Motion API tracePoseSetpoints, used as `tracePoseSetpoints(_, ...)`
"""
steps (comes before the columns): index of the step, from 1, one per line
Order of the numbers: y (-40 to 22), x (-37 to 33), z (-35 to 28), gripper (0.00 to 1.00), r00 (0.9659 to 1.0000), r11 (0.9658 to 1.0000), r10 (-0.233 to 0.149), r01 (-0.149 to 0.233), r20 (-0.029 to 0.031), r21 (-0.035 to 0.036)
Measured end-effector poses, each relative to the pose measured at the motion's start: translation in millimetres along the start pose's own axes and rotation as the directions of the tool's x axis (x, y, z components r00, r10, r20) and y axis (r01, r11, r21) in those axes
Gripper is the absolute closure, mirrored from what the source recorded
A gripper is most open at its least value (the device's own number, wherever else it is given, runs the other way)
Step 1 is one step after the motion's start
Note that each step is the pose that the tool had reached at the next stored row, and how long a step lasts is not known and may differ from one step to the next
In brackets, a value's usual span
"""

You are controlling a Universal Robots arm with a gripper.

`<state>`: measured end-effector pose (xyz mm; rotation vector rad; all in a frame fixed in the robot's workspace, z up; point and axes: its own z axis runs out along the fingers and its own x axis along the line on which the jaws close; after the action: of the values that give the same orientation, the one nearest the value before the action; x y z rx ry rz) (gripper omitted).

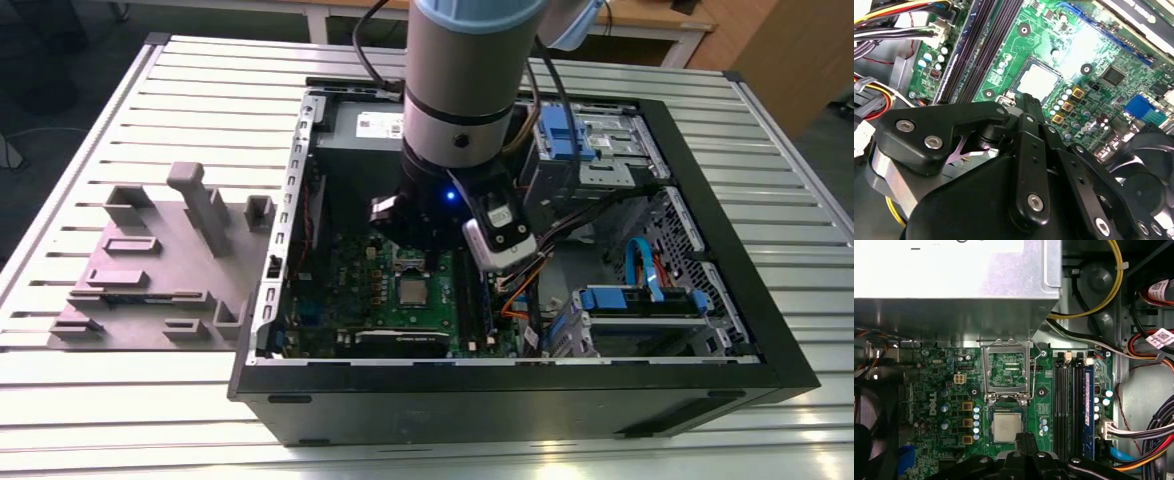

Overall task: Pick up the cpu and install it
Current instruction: 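Place the cpu into insertion slot, then close the cpu cover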

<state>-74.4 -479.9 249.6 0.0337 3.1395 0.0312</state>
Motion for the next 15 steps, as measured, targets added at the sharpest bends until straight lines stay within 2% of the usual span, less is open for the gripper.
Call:
tracePoseSetpoints(3, -0.1, -1.4, 1.5, 0.9, 1.0, 1.0, 0.0, 0.0, 0.0, -0.0002)
tracePoseSetpoints(6, -0.4, -1.3, 5.9, 0.9, 1.0, 1.0, 0.0, 0.0, 0.0, 0.0)
tracePoseSetpoints(15, -0.4, -1.4, 6.8, 0.9, 1.0, 1.0, 0.0, 0.0, -0.0003, 0.0)
